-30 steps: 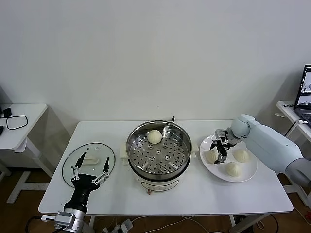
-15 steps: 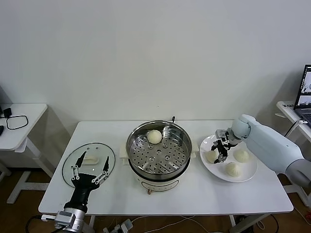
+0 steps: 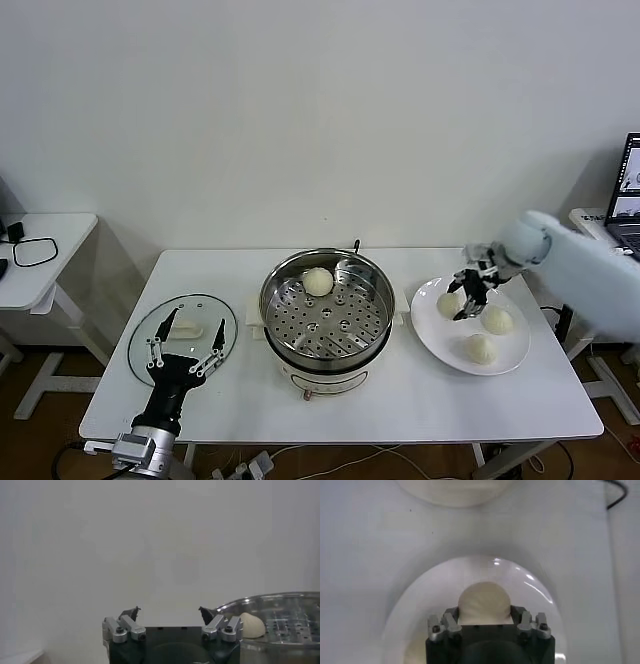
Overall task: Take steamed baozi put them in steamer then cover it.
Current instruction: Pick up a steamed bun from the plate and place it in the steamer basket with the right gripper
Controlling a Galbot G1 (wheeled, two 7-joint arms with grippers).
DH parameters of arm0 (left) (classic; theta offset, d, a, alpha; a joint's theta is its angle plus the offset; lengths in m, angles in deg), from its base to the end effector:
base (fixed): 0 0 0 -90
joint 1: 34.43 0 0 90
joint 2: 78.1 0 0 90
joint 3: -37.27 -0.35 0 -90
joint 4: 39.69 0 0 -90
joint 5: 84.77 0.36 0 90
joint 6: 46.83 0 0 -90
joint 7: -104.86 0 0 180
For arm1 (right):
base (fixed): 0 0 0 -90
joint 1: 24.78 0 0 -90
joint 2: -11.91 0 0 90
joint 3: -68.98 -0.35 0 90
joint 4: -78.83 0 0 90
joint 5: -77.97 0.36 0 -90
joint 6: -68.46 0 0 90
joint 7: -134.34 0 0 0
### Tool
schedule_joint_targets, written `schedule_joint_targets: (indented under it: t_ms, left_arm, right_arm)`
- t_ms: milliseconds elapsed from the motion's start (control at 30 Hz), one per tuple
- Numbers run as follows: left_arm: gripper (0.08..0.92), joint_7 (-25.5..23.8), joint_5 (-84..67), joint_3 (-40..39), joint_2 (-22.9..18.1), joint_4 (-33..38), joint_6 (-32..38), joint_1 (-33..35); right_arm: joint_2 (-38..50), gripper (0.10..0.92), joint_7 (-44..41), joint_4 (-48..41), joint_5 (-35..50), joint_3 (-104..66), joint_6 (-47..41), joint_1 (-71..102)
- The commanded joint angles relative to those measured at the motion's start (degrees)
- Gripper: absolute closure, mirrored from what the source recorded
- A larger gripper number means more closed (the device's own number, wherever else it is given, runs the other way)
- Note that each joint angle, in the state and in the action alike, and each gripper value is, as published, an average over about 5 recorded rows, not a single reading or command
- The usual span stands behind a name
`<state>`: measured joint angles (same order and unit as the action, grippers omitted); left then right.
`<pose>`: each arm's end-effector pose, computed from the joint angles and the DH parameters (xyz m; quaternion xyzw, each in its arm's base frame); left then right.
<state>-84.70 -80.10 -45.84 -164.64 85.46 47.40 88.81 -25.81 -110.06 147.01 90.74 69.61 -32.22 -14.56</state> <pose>0.1675 0.0439 -0.2776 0.0531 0.9921 0.1046 0.0452 0.5508 -0.1782 -0.1030 0.5045 -0.5974 0.4938 0.3805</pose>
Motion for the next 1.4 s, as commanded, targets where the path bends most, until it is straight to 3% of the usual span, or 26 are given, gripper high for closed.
schedule_joint_targets:
  t_ms: [33,233,367,1000,1400]
  left_arm:
    - [0.177,0.1,-0.1,-0.6,0.2,0.6,-0.1,-0.1]
    - [0.177,0.1,-0.6,-0.6,0.4,1.1,-0.3,-0.2]
    - [0.177,0.1,-1.1,-0.2,0.6,1.2,-0.4,-0.3]
    - [0.177,0.2,-2.0,1.7,0.9,0.8,-0.8,-0.9]
    - [0.177,0.1,-2.2,1.9,0.7,0.7,-0.9,-1.2]
  right_arm:
    - [7.8,0.330,0.9,20.8,18.3,25.3,-8.5,-29.1]
    - [3.3,0.330,2.9,30.1,25.5,31.7,-15.3,-39.3]
    - [-2.1,0.330,5.5,31.0,29.7,30.8,-18.4,-39.5]
    - [-32.5,0.338,10.6,8.8,27.7,18.1,-22.6,-20.1]
    - [-40.4,0.330,10.6,2.4,25.2,17.9,-23.1,-13.9]
